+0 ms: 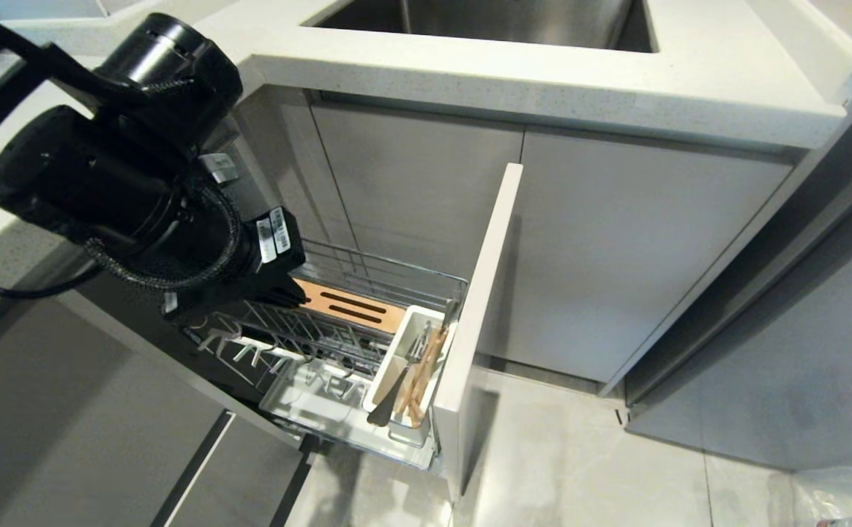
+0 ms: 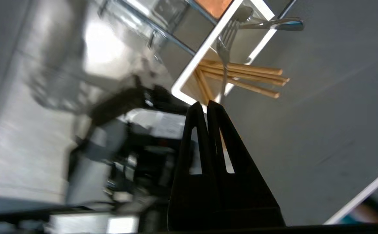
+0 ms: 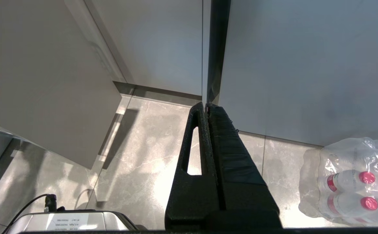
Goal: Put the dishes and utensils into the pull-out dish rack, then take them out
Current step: Take the fork out of the cupboard
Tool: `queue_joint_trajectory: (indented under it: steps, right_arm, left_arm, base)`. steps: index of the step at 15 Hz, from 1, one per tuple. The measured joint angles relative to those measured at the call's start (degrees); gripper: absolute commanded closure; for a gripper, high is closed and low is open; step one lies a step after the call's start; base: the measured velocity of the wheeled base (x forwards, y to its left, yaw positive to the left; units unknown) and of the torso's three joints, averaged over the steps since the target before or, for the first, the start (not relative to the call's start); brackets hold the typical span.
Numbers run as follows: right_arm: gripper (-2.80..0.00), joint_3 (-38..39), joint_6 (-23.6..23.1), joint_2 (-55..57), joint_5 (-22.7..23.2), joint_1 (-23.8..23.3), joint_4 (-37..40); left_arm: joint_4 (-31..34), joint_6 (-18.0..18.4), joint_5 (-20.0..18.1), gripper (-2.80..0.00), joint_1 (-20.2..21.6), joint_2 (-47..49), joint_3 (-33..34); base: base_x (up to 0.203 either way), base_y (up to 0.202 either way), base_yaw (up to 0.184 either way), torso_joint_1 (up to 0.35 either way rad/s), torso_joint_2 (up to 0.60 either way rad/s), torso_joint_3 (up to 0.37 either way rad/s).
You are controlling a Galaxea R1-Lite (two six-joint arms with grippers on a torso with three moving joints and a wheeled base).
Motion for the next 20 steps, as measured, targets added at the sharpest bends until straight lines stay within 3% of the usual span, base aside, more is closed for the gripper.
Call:
queue_joint_trajectory:
  steps: [3,4,6,7,11,15,20]
  right_arm:
    - [0.0,0.0,0.02,0.0,0.0,0.0,0.0]
    - [0.0,0.0,0.02,0.0,0.0,0.0,0.0]
    - [0.0,0.0,0.02,0.0,0.0,0.0,0.0]
    - [0.0,0.0,0.04,0.0,0.0,0.0,0.0]
    - [0.0,0.0,0.04,0.0,0.0,0.0,0.0]
    - [0.0,0.0,0.05,0.0,0.0,0.0,0.0]
    - [0.0,0.0,0.02,0.0,0.0,0.0,0.0]
  left_arm:
    - [-0.9,-6.05,-9.71,0.0,4.09,-0.09,4.43]
    - [-1.39,-6.55,-13.98,-2.8,5.36,-0.4,6.75]
    - [-2.25,-6.85,-22.04,-2.8,7.73,-0.85,10.99]
    - [-2.54,-6.91,-24.26,-2.8,8.19,-0.77,12.23]
    - [-2.62,-7.04,-25.82,-2.8,8.69,0.91,13.93]
    - [-3.71,-7.07,-32.52,-2.8,9.16,3.14,15.09]
    - [-6.65,-7.1,-35.4,-2.8,9.21,7.09,14.84]
  base:
    - [0.0,0.0,0.0,0.0,0.0,0.0]
    - [0.0,0.0,0.0,0.0,0.0,0.0]
    - [0.0,0.0,0.0,0.0,0.0,0.0]
    - [0.0,0.0,0.0,0.0,0.0,0.0]
    - [0.0,0.0,0.0,0.0,0.0,0.0]
    - [0.0,0.0,0.0,0.0,0.0,0.0]
    - [0.0,0.0,0.0,0.0,0.0,0.0]
